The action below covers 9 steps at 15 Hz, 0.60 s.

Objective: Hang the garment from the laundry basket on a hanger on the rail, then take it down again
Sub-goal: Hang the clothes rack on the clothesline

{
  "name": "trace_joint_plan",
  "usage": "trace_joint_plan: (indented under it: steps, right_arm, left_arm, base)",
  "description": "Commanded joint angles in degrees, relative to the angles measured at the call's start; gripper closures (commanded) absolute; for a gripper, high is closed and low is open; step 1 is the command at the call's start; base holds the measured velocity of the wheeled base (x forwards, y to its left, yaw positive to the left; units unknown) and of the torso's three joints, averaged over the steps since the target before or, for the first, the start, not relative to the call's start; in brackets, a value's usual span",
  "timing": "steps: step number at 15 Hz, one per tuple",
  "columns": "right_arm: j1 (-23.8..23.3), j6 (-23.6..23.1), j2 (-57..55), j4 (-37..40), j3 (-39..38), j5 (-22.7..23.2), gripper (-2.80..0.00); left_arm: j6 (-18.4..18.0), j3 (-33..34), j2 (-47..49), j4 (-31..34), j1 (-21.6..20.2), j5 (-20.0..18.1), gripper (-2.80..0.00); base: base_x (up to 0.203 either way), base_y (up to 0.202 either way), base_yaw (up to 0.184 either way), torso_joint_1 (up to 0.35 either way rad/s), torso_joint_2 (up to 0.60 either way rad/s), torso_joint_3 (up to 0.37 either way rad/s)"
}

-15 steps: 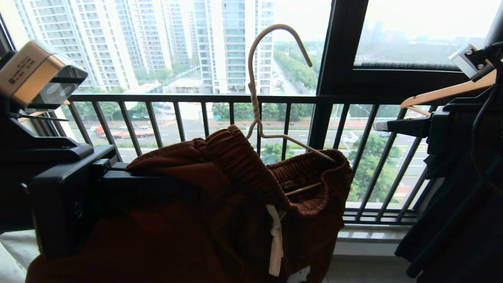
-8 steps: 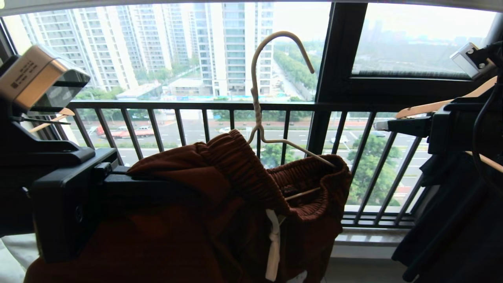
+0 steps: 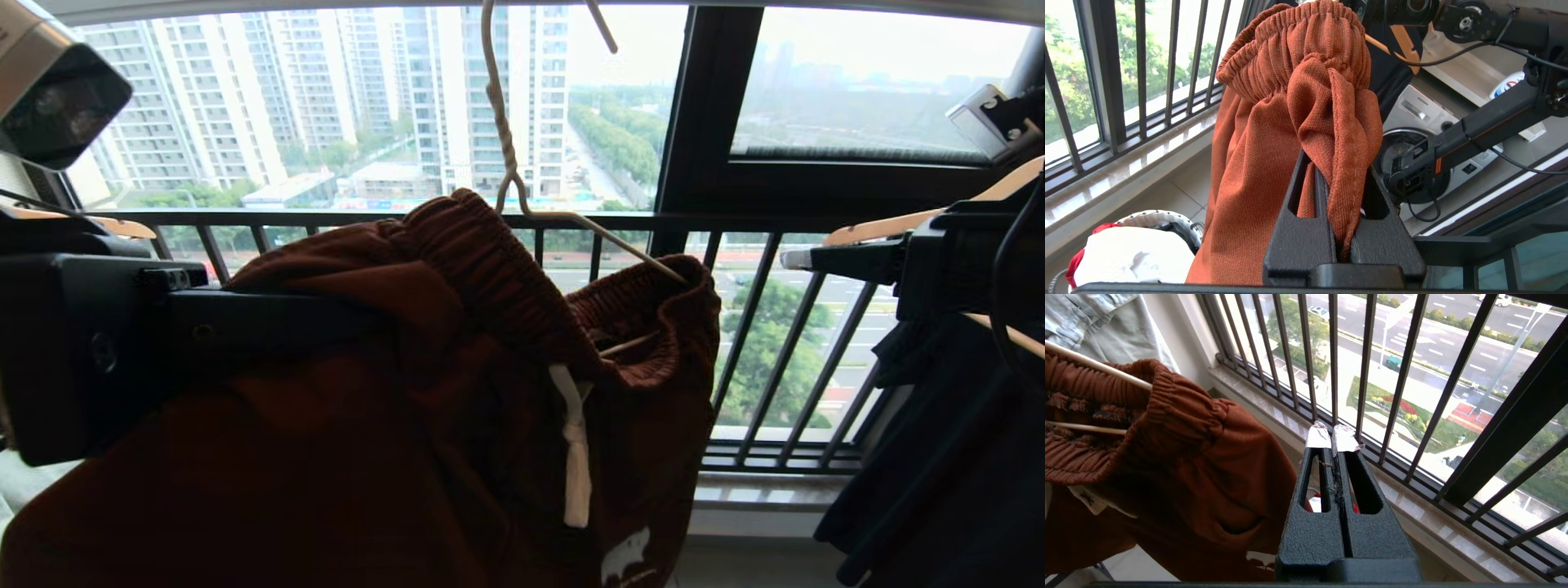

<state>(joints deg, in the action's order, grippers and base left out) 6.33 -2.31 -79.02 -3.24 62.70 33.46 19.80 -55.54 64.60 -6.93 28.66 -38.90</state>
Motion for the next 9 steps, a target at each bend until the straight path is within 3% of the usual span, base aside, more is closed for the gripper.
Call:
trace_joint_plan:
  steps: [1,9]
  right_arm:
    - [0.0,-0.1,0.0,0.0,-0.3,0.3,0.0]
    - [0.0,-0.1,0.4,-0.1,-0.7,0.3,0.0]
  left_arm:
    - [0.2,-0.4,-0.3,0.0,0.1,-0.1,0.0]
    - [0.4,-0.6,-0.2,0.0,0.1,-0.1,0.0]
  base:
    - [0.0,0.0,0.0,0.0,0.0,0.0]
    - [0.0,0.0,0.0,0.0,0.0,0.0]
